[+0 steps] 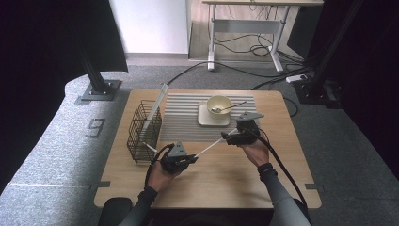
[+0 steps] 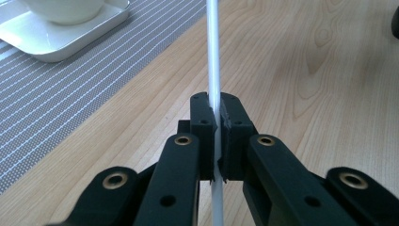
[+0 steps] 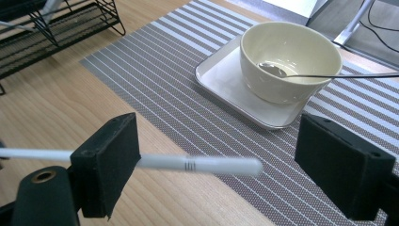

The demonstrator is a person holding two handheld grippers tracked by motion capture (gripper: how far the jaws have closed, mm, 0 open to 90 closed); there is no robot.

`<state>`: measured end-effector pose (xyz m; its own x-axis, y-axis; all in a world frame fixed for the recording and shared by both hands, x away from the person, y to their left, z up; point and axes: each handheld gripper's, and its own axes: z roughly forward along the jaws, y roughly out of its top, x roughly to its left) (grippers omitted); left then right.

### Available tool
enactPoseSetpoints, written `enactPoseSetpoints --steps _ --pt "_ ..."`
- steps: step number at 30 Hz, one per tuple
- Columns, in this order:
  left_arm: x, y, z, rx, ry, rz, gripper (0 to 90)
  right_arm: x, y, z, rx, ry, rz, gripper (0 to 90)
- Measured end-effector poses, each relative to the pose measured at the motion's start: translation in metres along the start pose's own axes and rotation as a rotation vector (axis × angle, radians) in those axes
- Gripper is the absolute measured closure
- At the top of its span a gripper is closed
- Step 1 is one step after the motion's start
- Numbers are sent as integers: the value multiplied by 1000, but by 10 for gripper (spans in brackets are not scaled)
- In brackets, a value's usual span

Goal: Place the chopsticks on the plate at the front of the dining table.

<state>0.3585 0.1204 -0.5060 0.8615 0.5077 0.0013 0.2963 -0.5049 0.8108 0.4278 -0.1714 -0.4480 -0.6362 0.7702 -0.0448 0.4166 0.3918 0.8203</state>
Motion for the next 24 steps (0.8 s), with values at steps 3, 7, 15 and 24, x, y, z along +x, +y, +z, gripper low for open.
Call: enactPoseSetpoints --steps 3,7,15,24 --pt "2 -1 0 6 5 -12 853 -2 1 -6 -3 11 3 136" --pt "3 -2 1 16 8 -27 853 -7 -2 -14 -7 25 11 130" --pt "4 -3 2 29 16 -40 853 -16 -16 -25 15 9 24 45" --pt "6 -4 2 43 35 -57 853 -25 -45 -32 22 -15 37 0"
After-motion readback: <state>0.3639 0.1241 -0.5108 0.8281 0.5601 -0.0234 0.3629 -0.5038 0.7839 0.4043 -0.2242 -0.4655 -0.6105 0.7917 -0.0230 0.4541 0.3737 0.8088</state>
